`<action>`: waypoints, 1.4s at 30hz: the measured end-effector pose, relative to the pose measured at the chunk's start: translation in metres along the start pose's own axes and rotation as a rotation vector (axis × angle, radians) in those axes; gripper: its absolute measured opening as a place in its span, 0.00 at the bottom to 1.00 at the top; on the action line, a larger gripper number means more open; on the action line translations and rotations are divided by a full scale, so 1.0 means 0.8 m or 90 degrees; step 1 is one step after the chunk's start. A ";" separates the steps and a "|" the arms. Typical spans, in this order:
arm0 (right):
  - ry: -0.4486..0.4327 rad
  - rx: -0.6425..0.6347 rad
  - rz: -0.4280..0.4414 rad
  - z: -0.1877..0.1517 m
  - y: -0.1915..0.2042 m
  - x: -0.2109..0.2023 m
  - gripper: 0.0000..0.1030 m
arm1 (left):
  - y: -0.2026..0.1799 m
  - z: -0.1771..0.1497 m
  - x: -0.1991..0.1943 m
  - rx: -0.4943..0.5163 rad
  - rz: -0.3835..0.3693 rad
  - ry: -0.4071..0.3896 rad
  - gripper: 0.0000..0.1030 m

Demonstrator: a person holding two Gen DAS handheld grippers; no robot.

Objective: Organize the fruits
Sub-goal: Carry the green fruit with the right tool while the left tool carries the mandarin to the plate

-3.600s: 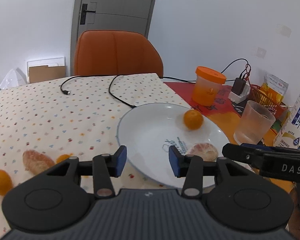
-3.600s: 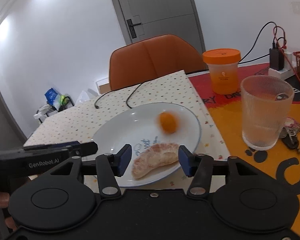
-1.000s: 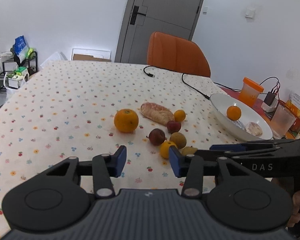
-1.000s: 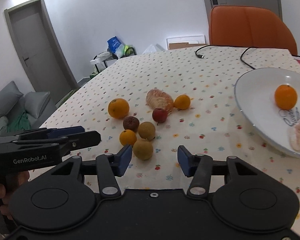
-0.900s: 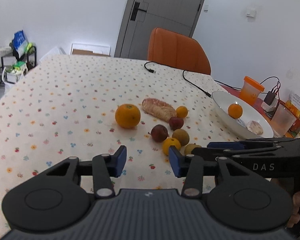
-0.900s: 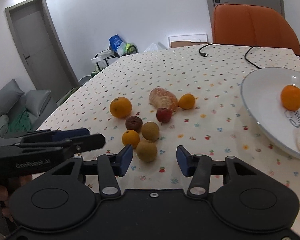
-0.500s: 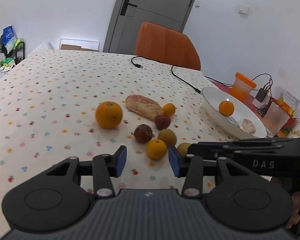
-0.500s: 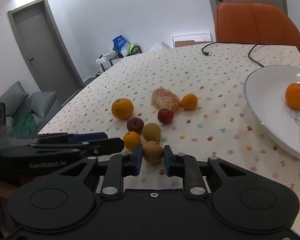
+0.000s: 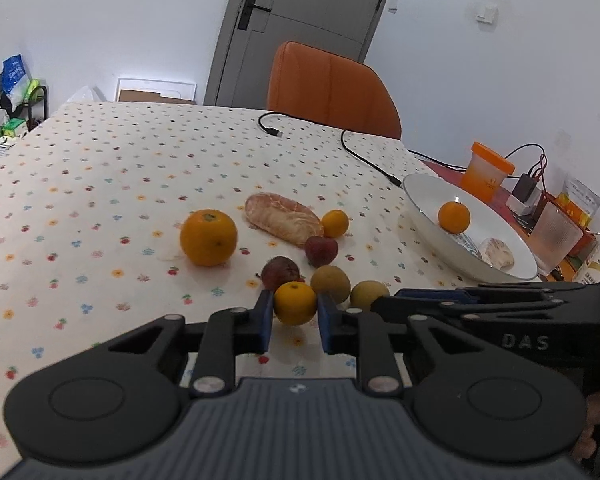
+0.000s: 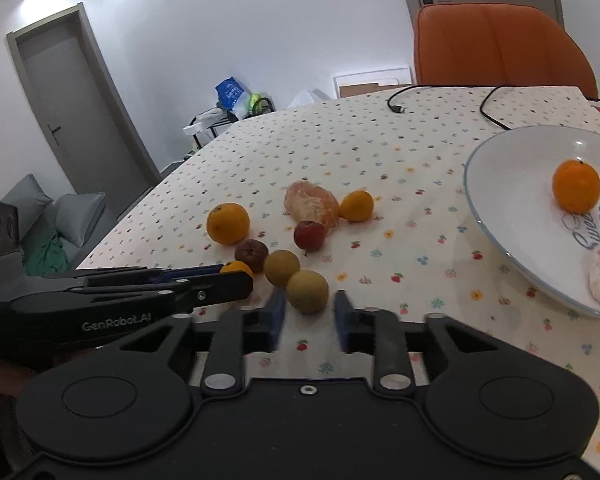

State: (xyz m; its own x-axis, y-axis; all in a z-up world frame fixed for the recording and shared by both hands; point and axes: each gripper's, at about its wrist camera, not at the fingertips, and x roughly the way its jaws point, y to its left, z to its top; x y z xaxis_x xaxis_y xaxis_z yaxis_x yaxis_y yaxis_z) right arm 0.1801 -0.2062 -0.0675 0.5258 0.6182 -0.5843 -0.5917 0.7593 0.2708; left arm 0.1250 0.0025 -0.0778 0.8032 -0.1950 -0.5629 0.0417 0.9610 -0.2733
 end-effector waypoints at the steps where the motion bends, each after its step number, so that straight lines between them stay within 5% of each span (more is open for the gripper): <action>1: 0.001 0.000 0.000 0.001 0.001 0.002 0.32 | 0.001 -0.001 -0.002 -0.002 0.004 0.000 0.21; 5: 0.000 -0.003 0.001 0.001 0.004 0.015 0.30 | 0.012 -0.004 -0.011 -0.016 0.021 0.004 0.21; 6: -0.001 -0.003 0.001 0.001 0.004 0.017 0.23 | 0.014 -0.004 -0.012 -0.019 0.023 0.003 0.21; 13: -0.012 0.017 -0.008 0.003 -0.007 0.010 0.22 | 0.006 0.006 -0.009 -0.015 0.017 -0.002 0.21; 42: -0.139 0.076 -0.142 -0.004 -0.087 -0.103 0.23 | -0.120 0.046 0.057 0.109 -0.086 0.005 0.21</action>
State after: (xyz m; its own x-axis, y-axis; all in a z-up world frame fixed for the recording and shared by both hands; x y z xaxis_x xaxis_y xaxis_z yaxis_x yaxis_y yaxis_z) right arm 0.1762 -0.3108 -0.0403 0.7604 0.4531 -0.4654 -0.3783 0.8914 0.2496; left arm 0.1793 -0.0918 -0.0484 0.7789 -0.3246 -0.5366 0.2487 0.9453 -0.2109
